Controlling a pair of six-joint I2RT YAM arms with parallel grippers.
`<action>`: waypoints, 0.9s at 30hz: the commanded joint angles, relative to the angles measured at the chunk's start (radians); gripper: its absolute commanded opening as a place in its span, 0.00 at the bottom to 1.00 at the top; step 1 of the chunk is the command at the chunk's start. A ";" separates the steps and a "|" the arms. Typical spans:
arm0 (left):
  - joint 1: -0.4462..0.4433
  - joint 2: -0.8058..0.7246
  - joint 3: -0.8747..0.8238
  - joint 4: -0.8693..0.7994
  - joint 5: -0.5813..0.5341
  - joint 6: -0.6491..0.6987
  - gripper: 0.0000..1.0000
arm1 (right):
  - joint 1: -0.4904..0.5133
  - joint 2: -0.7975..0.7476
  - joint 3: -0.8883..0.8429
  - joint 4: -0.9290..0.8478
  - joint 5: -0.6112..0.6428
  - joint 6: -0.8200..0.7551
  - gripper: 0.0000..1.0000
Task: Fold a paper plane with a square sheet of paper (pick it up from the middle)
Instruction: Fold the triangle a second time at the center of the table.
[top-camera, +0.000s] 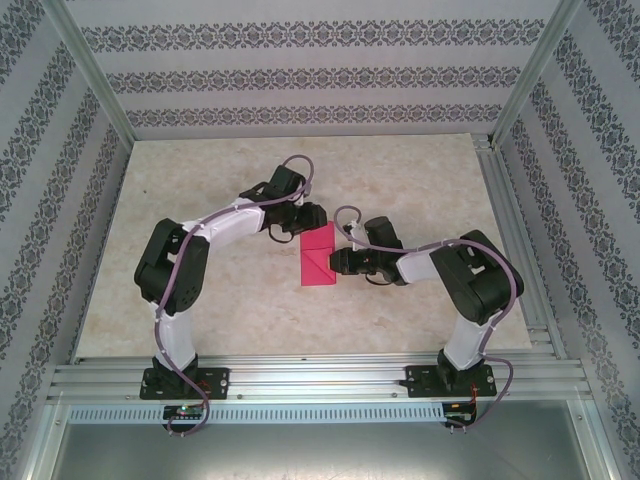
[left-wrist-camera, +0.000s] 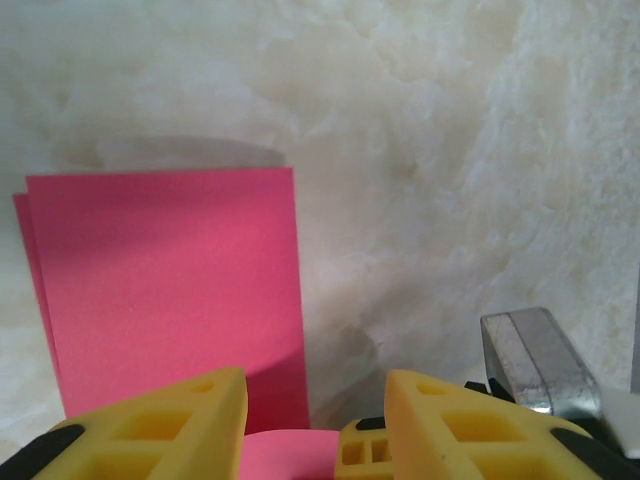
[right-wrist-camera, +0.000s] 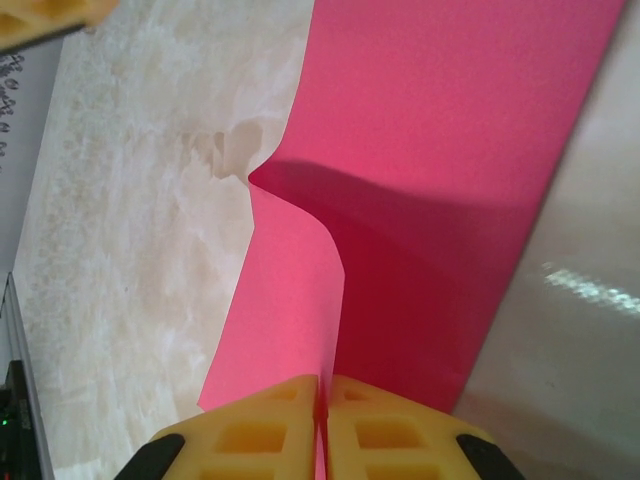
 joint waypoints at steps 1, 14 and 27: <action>-0.007 -0.038 -0.033 0.037 -0.022 -0.005 0.41 | -0.014 0.022 0.032 0.028 -0.047 0.008 0.10; -0.008 -0.135 -0.161 0.069 -0.032 -0.027 0.32 | -0.040 0.053 0.052 0.008 -0.084 -0.006 0.10; -0.017 -0.132 -0.246 0.157 0.066 -0.098 0.27 | -0.043 0.072 0.058 0.003 -0.090 -0.011 0.11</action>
